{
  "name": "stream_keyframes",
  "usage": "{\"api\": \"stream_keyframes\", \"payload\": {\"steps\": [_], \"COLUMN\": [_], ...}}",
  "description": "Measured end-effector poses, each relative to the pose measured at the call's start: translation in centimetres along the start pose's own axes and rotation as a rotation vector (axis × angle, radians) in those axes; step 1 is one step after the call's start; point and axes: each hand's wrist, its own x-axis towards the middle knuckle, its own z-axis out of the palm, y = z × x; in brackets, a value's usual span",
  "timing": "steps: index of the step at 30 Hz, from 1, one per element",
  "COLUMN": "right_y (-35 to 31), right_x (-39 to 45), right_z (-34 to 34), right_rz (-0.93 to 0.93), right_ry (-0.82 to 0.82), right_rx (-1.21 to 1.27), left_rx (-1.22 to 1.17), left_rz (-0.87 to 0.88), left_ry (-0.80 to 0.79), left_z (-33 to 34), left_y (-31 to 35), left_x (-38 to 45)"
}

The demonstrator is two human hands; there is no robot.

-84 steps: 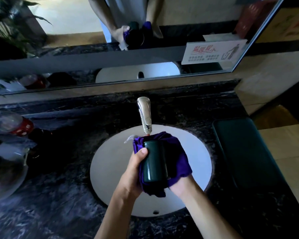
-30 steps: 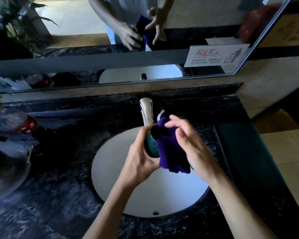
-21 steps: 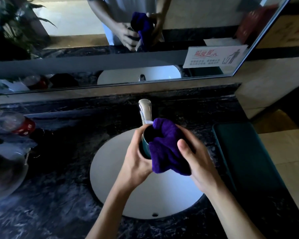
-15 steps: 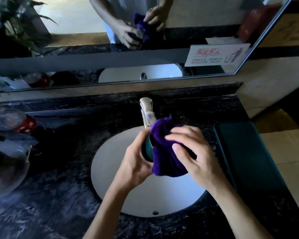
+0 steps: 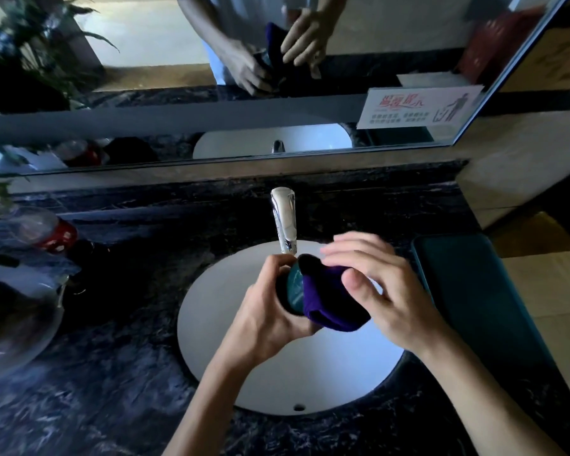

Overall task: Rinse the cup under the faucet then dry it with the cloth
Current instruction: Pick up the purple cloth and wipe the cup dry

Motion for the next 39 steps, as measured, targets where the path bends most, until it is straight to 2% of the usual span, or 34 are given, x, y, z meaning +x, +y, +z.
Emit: {"api": "stream_keyframes", "payload": {"steps": [3, 4, 8, 10, 12, 13, 14, 16, 18, 20, 22, 24, 26, 28, 30, 31, 33, 37, 39], "right_y": [-0.1, 0.0, -0.6, -0.8, -0.8, -0.8, -0.7, -0.6, -0.6, -0.5, -0.8, -1.2, -1.3, -1.1, -0.9, -0.8, -0.8, -0.8, -1.3], "right_x": [-0.5, -0.5, 0.1, -0.1, -0.5, -0.7, -0.9, -0.8, -0.3, 0.3, 0.7, 0.6, 0.1, -0.3, -0.4, -0.5, -0.7, -0.3, -0.2], "right_z": [0.4, 0.9, 2.1, 2.6, 2.9, 3.0, 3.0, 3.0, 3.1, 3.2, 3.5, 3.7, 3.8, 3.7, 3.6, 3.6, 3.5, 3.0, 3.1], "right_rz": [0.013, 0.038, 0.095, 0.102, 0.228, 0.308, 0.381, 0.514, 0.674, 0.791, 0.803, 0.753, 0.609, 0.456, 0.411, 0.402, 0.435, 0.765, 0.796], "right_ry": [-0.143, -0.140, 0.050, -0.011, -0.154, -0.170, -0.113, 0.110, 0.284, 0.345, 0.320, 0.302, 0.274, 0.211, 0.139, 0.125, 0.167, 0.201, 0.161], "right_rx": [-0.061, -0.081, -0.136, -0.158, -0.016, 0.099, 0.210, 0.352, 0.515, 0.653, 0.685, 0.626, 0.474, 0.265, 0.143, 0.164, 0.309, 0.627, 0.683], "left_rx": [0.095, 0.135, 0.166, 0.117, 0.123, 0.129, 0.116, 0.036, -0.019, -0.046, -0.088, -0.221, -0.448, -0.653, -0.679, -0.648, -0.535, -0.114, -0.063], "left_rz": [0.001, 0.022, 0.035, 0.024, 0.001, -0.019, -0.049, -0.109, -0.030, 0.125, 0.173, 0.095, -0.096, -0.373, -0.620, -0.670, -0.570, 0.076, 0.214], "left_ry": [0.012, 0.007, -0.078, -0.243, -0.430, -0.462, -0.440, -0.269, -0.072, 0.049, 0.174, 0.275, 0.300, 0.244, 0.137, 0.101, 0.110, 0.201, 0.256], "left_z": [-0.4, -0.4, -0.7, -1.8, -2.9, -3.0, -2.8, -1.7, -0.4, 1.0, 2.2, 3.2, 3.6, 3.5, 3.0, 2.8, 2.5, 2.4, 2.7], "left_y": [0.7, 1.3, 3.6, 3.2, 2.7, 2.5, 2.3, 2.0, 1.2, 0.6, 0.5, 0.9, 1.5, 2.1, 2.5, 2.6, 2.2, 1.2, 0.9], "left_x": [0.5, 0.7, 1.9, 2.7, 3.5, 3.5, 3.5, 2.9, 2.2, 1.5, 1.4, 1.4, 1.7, 2.2, 2.4, 2.5, 2.4, 1.4, 1.2]}}
